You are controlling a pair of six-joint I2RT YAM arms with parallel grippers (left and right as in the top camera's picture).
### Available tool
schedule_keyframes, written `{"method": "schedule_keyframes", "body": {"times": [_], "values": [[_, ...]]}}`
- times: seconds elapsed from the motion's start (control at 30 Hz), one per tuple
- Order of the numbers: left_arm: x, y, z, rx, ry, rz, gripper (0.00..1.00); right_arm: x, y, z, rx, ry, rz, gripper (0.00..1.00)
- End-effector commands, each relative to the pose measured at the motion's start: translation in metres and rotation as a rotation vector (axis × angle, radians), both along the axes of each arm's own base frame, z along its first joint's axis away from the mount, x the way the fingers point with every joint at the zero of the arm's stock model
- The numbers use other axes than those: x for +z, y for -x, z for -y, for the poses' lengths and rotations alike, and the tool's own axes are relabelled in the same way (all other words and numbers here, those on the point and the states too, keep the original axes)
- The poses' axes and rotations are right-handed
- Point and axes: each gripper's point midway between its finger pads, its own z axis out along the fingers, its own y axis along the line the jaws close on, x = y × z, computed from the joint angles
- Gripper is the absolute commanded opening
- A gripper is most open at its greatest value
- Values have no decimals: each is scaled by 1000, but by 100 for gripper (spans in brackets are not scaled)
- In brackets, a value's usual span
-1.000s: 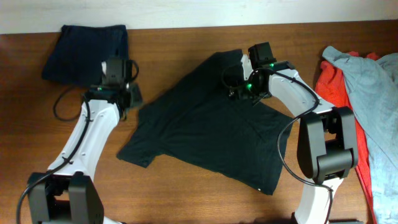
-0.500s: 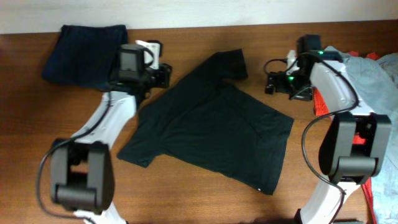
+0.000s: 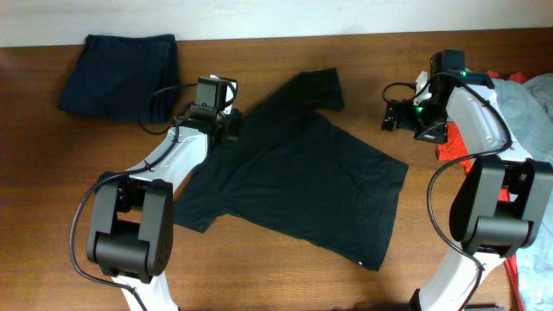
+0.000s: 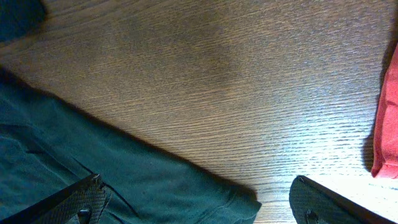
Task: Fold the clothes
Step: 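Release the shirt and lift both grippers away to the sides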
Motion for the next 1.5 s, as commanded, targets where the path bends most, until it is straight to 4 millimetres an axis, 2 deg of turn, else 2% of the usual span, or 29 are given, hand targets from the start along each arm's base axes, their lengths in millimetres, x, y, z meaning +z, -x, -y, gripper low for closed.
{"method": "schedule_keyframes", "body": {"times": [0.0, 0.3, 0.57, 0.67, 0.7, 0.83, 0.97, 1.1, 1.27, 1.37, 1.47], "values": [[-13, 2, -8, 4, -41, -33, 35, 16, -5, 3, -13, 11, 42, 99], [-22, 13, -10, -2, -54, -88, 34, 16, -5, 3, -13, 11, 43, 99], [-51, 27, -9, -27, -59, -178, 33, 16, -5, 3, -13, 11, 43, 99], [-53, 27, -10, -37, -73, -183, 33, 16, -5, 3, -13, 11, 43, 99], [-52, 26, -15, -22, -97, -176, 33, 16, -5, 3, -13, 11, 43, 99], [-45, 20, -58, 111, -285, -136, 33, 16, -5, 3, -13, 11, 43, 99], [-44, 18, -89, 179, -296, -144, 33, 16, -5, 3, -13, 11, 43, 99], [-47, 22, -111, 260, -275, -167, 34, 16, -5, 3, -13, 11, 43, 99], [-49, 28, -126, 357, -235, -189, 39, 16, -5, 3, -13, 11, 43, 99], [-27, 18, -121, 355, -221, -141, 43, 16, -5, 3, -13, 11, 43, 99], [25, 3, -109, 340, -186, -43, 50, 16, -5, 3, -13, 11, 43, 99]]}}
